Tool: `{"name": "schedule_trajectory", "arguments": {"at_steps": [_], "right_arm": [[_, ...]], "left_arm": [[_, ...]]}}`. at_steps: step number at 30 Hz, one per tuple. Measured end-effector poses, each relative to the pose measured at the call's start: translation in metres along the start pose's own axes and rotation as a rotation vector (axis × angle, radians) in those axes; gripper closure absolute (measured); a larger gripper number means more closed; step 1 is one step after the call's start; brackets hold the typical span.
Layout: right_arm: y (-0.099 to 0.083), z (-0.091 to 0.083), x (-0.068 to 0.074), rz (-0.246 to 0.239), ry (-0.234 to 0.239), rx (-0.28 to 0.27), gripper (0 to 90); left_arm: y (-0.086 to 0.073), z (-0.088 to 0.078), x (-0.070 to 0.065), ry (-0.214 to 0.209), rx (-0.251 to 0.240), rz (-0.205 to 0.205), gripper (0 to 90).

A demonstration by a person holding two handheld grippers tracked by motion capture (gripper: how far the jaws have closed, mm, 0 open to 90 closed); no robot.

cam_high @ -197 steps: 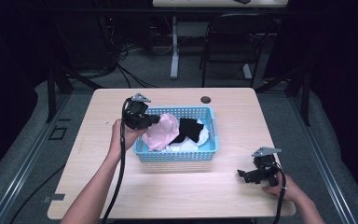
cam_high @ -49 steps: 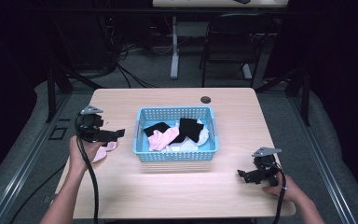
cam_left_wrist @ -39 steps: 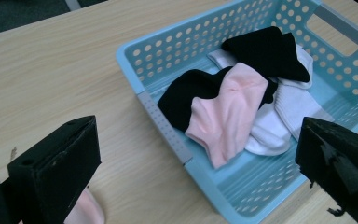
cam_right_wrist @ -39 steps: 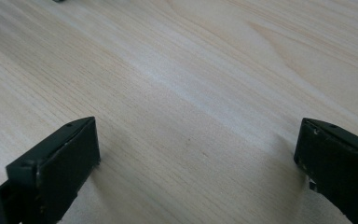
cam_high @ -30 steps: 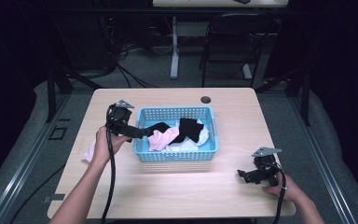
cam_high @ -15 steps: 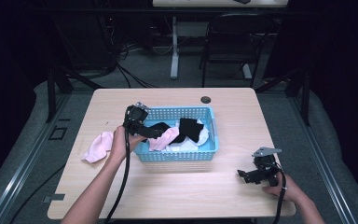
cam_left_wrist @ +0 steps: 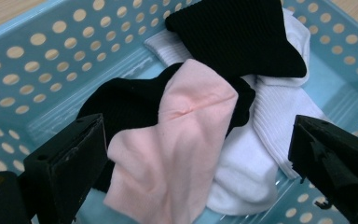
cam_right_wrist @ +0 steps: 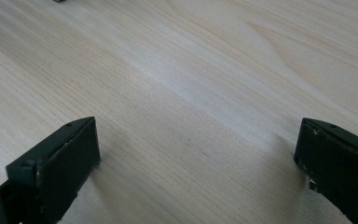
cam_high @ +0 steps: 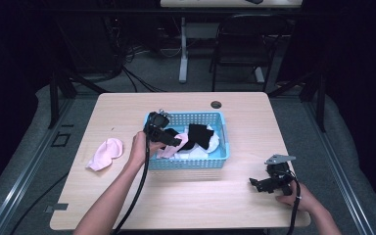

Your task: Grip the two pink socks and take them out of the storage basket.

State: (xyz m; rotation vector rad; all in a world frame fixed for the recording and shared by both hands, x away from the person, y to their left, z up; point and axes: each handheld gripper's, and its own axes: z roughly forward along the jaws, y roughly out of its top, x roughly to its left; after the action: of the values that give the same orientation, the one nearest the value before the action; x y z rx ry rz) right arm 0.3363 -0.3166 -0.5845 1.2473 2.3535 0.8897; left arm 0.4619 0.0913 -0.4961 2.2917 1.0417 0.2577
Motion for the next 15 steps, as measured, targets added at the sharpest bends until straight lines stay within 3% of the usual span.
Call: {"name": "schedule_trajectory", "arguments": {"at_steps": [9,15], "right_arm": [[0.0,0.0,0.0,0.0,0.0,0.0,0.0],[0.0,0.0,0.0,0.001,0.002,-0.001,0.0]], "left_arm": [[0.008,0.023,-0.005,-0.015,0.038,0.017,8.9],[0.01,0.035,-0.004,-0.006,0.064,0.011,18.0]]}}
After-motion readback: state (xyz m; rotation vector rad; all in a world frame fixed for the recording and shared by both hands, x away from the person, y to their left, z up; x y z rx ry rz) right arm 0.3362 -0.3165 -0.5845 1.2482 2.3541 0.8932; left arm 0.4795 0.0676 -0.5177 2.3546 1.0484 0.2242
